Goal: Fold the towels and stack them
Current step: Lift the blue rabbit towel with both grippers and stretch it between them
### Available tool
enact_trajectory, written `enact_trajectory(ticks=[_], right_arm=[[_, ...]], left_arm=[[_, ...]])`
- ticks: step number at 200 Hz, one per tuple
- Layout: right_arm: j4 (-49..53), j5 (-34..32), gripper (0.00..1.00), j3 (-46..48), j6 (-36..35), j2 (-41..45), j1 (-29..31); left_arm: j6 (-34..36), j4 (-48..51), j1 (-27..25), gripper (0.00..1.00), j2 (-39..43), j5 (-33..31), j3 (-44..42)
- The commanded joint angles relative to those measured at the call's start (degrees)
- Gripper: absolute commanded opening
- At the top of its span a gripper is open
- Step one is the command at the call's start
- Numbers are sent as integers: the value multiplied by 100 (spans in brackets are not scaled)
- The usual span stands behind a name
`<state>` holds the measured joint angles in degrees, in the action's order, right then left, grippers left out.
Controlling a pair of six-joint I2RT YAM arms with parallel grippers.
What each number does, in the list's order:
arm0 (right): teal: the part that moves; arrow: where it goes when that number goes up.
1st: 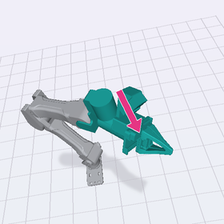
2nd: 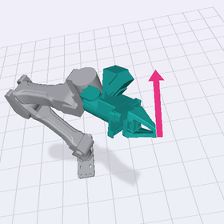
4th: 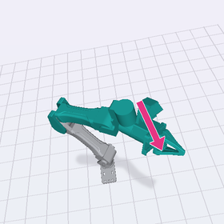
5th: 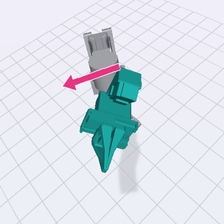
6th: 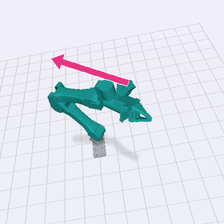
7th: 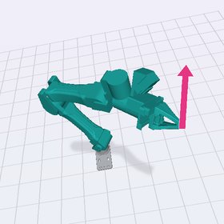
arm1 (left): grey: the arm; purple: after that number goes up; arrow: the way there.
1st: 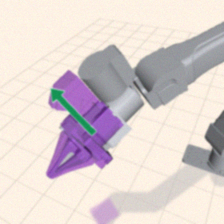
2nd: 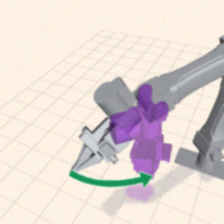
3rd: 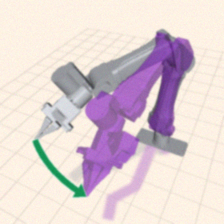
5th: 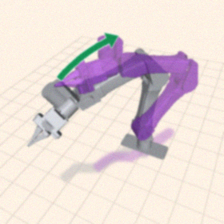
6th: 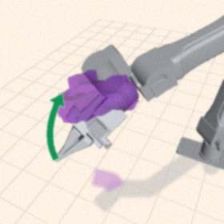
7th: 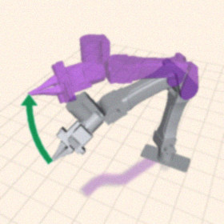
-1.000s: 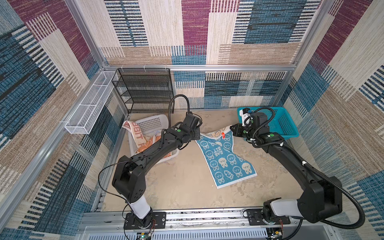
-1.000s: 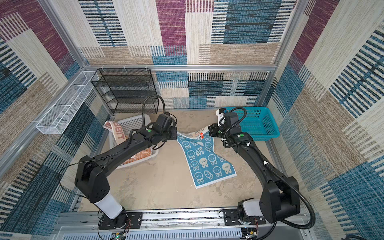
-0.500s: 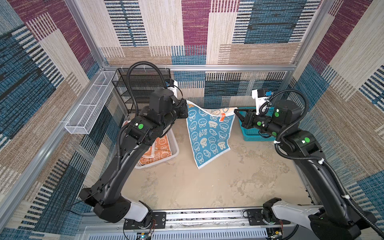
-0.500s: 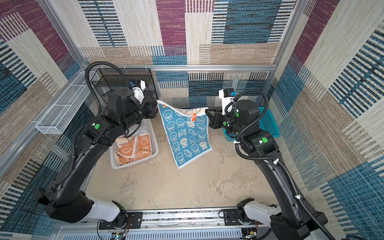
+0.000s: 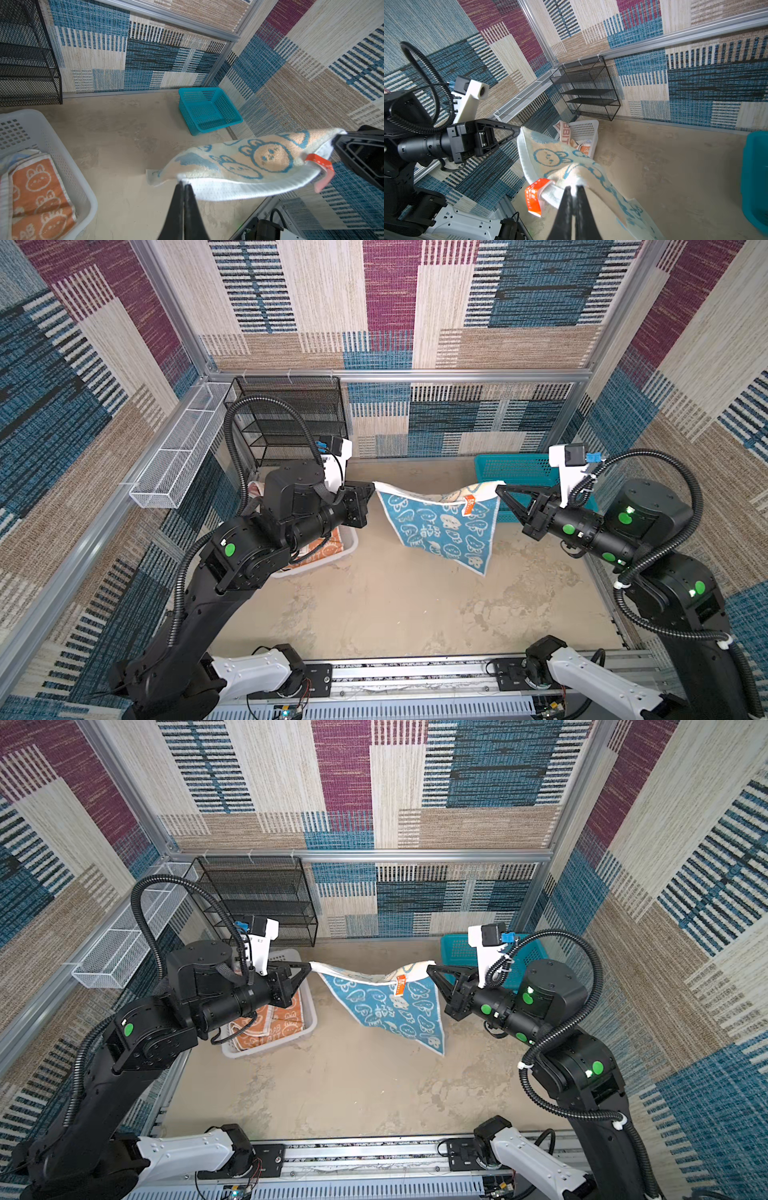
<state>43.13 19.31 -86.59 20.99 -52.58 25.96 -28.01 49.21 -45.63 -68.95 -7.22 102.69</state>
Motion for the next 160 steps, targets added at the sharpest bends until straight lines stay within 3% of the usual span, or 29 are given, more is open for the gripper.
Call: enact_trajectory(ticks=[1,15,39,62,94,128,160], right_arm=[[28,-3,0,54,72,-239,13],[-135,-226,0,72,22,-542,-3],[-361,-686,0,-60,-80,-1293,-47],[-754,-392,0,-359,-121,-2108,-431],[-1060,-166,0,-921,-264,-3142,-799],[-1058,123,0,-1528,-386,-3353,-800],[-960,490,0,-1647,-422,-2806,-780]], left_arm=[[20,299,20,0,-389,-330,569],[261,456,274,0,-893,-380,1064],[261,337,1180,0,-1849,569,1462],[335,103,1705,0,-2714,912,1810],[434,205,2145,0,-3932,1348,3003],[593,177,2150,0,-4243,1511,3925],[664,173,2058,0,-3700,1645,3882]])
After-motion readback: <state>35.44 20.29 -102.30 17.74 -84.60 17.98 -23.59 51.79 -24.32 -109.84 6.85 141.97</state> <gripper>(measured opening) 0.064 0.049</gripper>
